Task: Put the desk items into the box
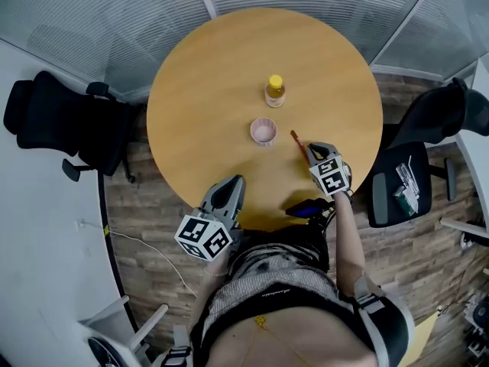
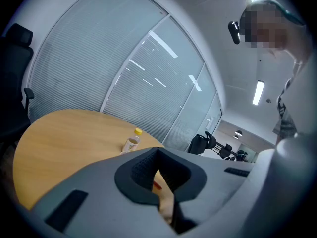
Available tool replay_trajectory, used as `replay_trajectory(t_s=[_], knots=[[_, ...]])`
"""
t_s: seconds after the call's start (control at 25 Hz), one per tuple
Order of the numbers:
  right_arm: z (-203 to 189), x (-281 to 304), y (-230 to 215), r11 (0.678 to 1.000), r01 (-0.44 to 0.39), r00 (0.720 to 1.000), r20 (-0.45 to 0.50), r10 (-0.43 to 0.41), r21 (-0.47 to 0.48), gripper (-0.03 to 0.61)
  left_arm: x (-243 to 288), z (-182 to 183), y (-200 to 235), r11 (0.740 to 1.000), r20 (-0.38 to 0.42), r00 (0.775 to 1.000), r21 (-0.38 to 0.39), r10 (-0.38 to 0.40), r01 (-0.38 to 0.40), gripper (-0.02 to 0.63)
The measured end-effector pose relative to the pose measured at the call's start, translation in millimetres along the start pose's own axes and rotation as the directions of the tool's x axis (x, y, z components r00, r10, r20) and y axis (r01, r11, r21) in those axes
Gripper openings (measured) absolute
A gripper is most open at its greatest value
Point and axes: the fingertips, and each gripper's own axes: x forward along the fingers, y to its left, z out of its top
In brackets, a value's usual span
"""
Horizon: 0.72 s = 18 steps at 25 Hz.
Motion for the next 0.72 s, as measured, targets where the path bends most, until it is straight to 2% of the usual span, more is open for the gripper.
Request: replay_trajectory(t_s=[0.24, 0.28, 0.36, 0.72], knots=[[-31, 19, 6, 0.996, -0.088, 0.991, -0.097, 0.087, -0.013, 0.030, -7, -3, 11, 0.999, 0.004, 0.999, -0.017, 0.046, -0.046, 0.002], [-34, 21, 8, 0.995, -0.102, 0.989, -0.109, 0.100, -0.009, 0.047, -9, -3, 13, 0.998, 0.004, 0.999, -0.020, 0.052, -0.052, 0.002], [-41, 25, 10, 0.993, -0.118, 0.985, -0.129, 0.116, -0.009, 0.124, -12, -5, 16, 0.998, 0.005, 0.998, -0.026, 0.062, -0.062, 0.003], [-56, 41, 17, 0.993, -0.114, 0.981, -0.156, 0.114, 0.005, 0.124, -9, -4, 16, 0.999, 0.000, 0.999, -0.021, 0.050, -0.050, 0.002]])
